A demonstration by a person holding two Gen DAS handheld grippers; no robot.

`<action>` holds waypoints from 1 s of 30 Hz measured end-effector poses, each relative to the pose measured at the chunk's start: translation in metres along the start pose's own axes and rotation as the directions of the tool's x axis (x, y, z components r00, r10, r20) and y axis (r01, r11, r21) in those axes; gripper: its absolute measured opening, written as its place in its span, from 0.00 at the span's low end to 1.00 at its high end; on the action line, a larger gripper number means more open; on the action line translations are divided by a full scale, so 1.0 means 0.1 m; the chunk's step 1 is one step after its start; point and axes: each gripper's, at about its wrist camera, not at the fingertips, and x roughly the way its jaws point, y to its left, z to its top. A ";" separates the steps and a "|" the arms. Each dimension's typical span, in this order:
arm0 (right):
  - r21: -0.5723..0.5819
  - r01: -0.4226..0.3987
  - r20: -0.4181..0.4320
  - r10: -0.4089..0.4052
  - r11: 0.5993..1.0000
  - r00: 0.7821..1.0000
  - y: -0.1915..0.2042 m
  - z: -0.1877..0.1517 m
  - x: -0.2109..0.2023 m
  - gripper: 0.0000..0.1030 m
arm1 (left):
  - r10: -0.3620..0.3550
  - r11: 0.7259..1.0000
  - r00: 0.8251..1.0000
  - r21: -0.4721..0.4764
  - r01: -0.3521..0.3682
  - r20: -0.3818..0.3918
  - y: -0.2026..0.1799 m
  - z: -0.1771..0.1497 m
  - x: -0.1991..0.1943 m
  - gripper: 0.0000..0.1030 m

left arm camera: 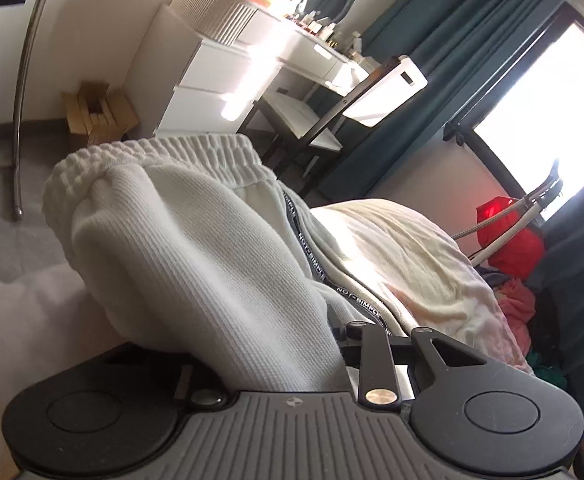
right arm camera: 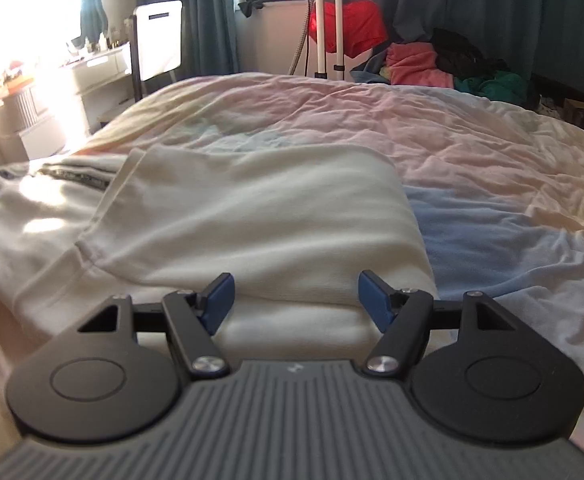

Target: Fold clothes

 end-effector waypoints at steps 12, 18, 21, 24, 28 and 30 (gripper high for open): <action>0.076 -0.038 -0.022 0.040 0.996 0.999 -0.10 0.01 0.02 0.68 | -0.057 0.874 0.944 0.473 -0.111 0.326 -1.66 -0.33 -0.70 0.18; 0.273 -0.038 0.048 0.026 0.961 0.999 -0.50 0.11 -0.16 0.69 | -0.205 0.763 0.892 0.637 -0.112 0.403 -2.70 -0.89 -0.94 0.17; 0.390 -0.028 0.099 -0.012 0.920 0.995 -0.80 0.14 -0.29 0.69 | -0.268 0.704 0.873 0.701 -0.111 0.407 -3.15 -1.32 -0.98 0.16; 0.482 -0.008 0.141 -0.069 0.876 0.988 -1.10 0.15 -0.40 0.69 | -0.331 0.616 0.849 0.776 -0.137 0.412 -3.54 -1.88 -0.94 0.16; 0.603 -0.004 0.164 -0.119 0.797 0.979 -1.48 0.09 -0.50 0.69 | -0.414 0.460 0.842 0.877 -0.136 0.347 -3.84 -2.75 -0.77 0.15; 0.663 -0.016 0.175 -0.134 0.748 0.975 -1.67 0.04 -0.53 0.70 | -0.432 0.362 0.856 0.924 -0.125 0.285 -3.91 -3.18 -0.60 0.15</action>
